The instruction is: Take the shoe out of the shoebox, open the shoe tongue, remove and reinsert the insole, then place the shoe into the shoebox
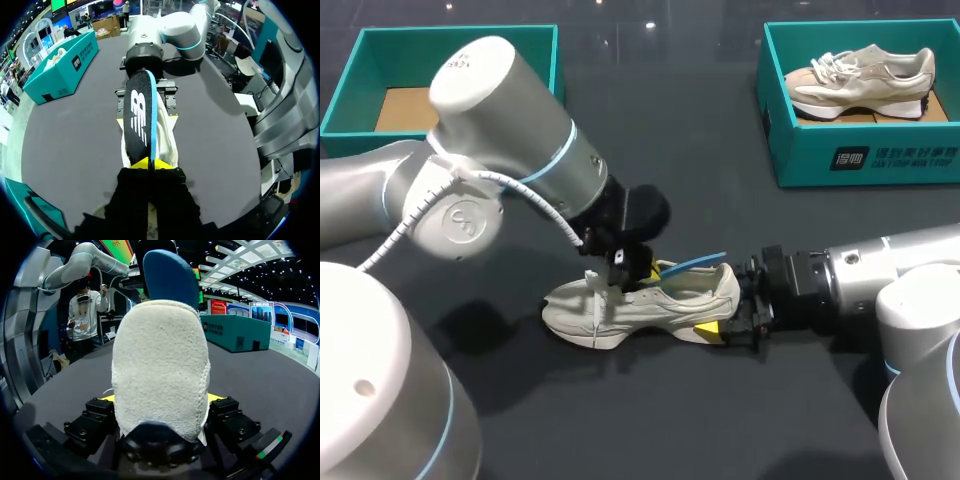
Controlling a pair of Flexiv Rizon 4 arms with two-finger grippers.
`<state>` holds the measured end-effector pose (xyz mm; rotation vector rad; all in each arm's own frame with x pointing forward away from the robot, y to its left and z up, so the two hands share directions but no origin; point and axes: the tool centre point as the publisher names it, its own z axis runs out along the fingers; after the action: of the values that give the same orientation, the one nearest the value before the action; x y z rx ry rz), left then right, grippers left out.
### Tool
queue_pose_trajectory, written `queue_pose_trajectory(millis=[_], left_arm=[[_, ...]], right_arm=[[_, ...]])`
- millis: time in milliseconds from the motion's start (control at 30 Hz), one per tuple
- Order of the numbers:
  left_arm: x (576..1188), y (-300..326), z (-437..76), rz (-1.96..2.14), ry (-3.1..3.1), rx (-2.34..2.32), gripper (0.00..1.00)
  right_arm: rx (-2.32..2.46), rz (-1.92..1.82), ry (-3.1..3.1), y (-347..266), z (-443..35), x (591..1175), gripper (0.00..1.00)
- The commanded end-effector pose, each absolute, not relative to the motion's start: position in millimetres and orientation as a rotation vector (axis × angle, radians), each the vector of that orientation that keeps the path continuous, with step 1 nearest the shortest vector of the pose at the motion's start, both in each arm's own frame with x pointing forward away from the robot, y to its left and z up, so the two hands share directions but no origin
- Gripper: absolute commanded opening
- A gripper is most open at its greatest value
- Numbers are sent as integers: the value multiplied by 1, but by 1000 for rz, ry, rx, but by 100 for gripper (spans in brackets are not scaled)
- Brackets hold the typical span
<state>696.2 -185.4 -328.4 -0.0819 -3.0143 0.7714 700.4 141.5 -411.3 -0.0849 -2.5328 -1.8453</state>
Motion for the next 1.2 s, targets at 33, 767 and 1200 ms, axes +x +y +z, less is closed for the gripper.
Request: queue_pose_trajectory(millis=[33, 767, 1200], left_arm=[[699, -203, -327, 709, -3066, -62, 0], [681, -216, -310, 749, -3272, 69, 58], [684, -221, -305, 951, -3304, 113, 80]], right_arm=[[-86, -1841, -2537, 143, -412, 699, 0], [-86, -1841, -2537, 143, -412, 699, 0], [-86, -1841, -2537, 143, -412, 699, 0]])
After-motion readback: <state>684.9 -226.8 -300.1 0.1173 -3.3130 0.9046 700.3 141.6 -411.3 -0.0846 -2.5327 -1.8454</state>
